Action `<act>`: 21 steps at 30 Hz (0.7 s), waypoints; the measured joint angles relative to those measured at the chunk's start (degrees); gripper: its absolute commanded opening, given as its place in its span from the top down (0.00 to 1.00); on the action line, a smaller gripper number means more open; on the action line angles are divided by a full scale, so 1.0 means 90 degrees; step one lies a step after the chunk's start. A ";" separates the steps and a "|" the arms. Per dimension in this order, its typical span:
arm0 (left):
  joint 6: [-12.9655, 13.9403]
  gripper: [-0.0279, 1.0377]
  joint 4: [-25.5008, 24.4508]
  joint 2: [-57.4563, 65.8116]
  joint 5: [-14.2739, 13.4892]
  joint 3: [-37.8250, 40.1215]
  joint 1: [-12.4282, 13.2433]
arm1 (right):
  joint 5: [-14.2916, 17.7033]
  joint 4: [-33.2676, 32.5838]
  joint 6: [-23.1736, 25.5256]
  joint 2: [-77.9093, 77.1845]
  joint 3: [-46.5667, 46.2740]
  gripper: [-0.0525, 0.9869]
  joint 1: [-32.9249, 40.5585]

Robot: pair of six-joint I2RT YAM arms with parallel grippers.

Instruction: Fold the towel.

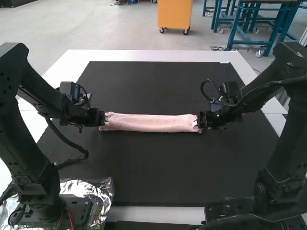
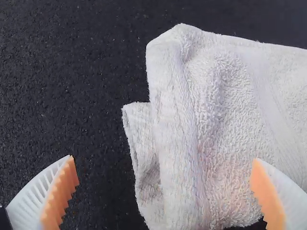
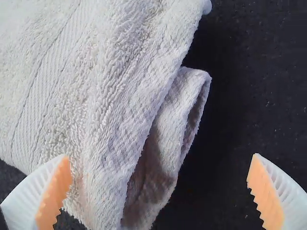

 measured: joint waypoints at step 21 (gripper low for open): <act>-0.0942 0.06 0.0260 -0.0379 0.0187 0.0503 0.0083 | 0.0058 -0.0029 0.0000 0.0172 0.0333 0.08 0.0000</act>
